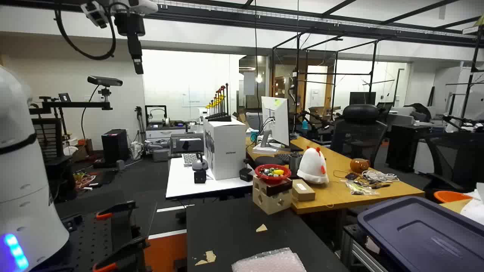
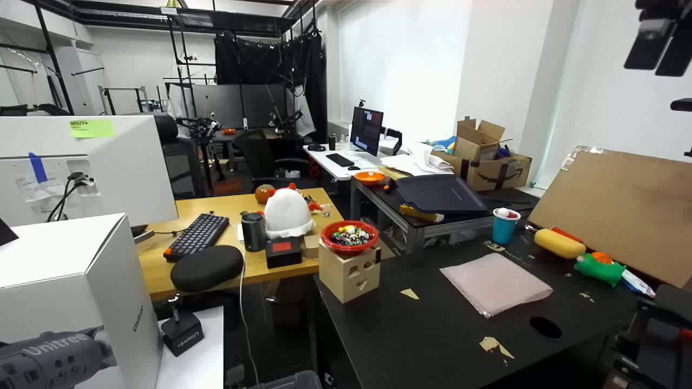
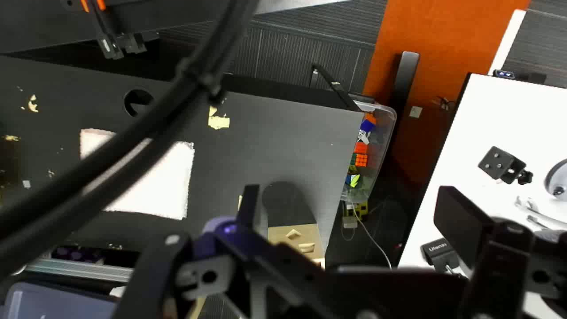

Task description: Unfold the pink plastic

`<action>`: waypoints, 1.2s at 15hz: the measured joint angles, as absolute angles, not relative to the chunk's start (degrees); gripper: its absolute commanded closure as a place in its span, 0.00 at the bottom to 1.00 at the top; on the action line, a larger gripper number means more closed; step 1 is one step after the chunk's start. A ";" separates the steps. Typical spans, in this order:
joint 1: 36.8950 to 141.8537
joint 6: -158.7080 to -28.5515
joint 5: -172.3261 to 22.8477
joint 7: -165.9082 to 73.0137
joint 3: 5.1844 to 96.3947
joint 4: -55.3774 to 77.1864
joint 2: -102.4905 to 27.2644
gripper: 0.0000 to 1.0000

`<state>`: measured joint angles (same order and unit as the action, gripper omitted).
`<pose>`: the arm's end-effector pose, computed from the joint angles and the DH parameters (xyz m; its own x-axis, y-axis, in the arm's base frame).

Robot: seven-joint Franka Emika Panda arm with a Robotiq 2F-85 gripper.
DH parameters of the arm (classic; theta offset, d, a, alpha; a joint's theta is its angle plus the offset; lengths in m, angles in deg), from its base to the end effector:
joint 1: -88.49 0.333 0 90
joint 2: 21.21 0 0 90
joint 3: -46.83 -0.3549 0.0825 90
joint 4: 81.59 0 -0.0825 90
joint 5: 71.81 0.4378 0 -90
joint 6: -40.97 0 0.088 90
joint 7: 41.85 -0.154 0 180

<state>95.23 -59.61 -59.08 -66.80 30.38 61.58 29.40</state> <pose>0.2949 0.1703 0.5296 0.9829 -0.1484 0.1090 -0.1435 -0.9883 -0.0519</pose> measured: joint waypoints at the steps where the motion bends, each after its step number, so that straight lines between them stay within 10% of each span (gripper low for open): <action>1: 95.23 -59.62 -59.08 -66.80 30.38 61.58 29.40 0.00; 18: 91.09 -63.81 -59.05 -66.66 33.41 60.55 24.13 0.00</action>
<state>91.09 -63.81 -59.05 -66.66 33.41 60.55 24.13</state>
